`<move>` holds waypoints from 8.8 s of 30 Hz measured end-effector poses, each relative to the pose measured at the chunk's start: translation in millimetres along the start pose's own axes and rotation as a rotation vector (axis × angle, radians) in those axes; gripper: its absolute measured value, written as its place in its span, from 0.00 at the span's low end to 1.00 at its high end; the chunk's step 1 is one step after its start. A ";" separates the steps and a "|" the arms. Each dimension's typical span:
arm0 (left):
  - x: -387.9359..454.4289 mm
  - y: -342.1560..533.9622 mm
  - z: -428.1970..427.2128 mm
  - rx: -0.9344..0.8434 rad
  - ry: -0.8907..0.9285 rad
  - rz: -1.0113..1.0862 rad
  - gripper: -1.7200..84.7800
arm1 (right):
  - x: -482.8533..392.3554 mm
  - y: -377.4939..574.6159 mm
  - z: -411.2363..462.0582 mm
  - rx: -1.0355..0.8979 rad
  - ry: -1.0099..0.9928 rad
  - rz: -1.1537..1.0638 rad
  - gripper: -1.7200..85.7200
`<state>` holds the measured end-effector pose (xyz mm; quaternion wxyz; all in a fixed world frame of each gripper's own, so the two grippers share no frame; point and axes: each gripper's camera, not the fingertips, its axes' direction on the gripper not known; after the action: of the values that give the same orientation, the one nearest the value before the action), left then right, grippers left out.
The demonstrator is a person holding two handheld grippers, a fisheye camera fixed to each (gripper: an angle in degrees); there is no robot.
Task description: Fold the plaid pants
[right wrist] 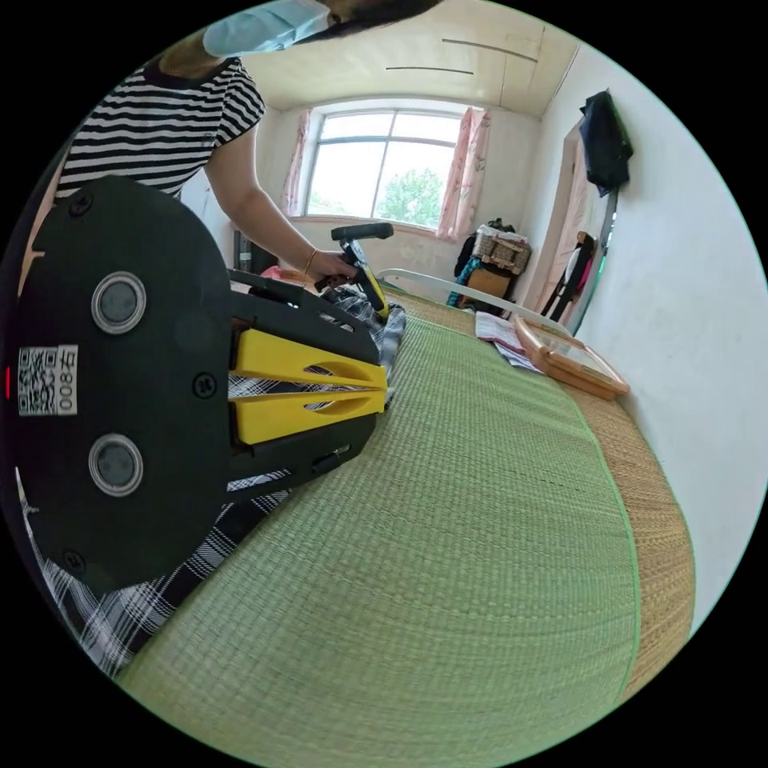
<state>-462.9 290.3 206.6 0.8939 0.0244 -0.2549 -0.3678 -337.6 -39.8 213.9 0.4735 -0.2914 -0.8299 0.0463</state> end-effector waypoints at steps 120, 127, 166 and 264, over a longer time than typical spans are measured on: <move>1062.8 -85.6 48.9 -0.323 0.642 1.197 0.11 | 463.4 855.6 -146.4 0.711 0.566 0.577 0.13; 1157.9 -83.8 49.6 -0.319 0.582 1.305 0.13 | 499.1 884.7 -131.9 0.733 0.525 0.570 0.12; 1180.9 -108.7 -64.6 -0.207 0.696 1.536 0.03 | 436.2 876.9 -136.5 0.872 0.259 0.303 0.05; 781.1 -31.8 61.0 -0.280 0.811 0.868 0.07 | 210.6 561.9 35.9 0.252 0.338 0.269 0.02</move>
<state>-44.0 -247.6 594.2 0.9828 -0.0616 0.1699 0.0388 -200.1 542.6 155.8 0.6278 -0.3416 -0.6802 0.1629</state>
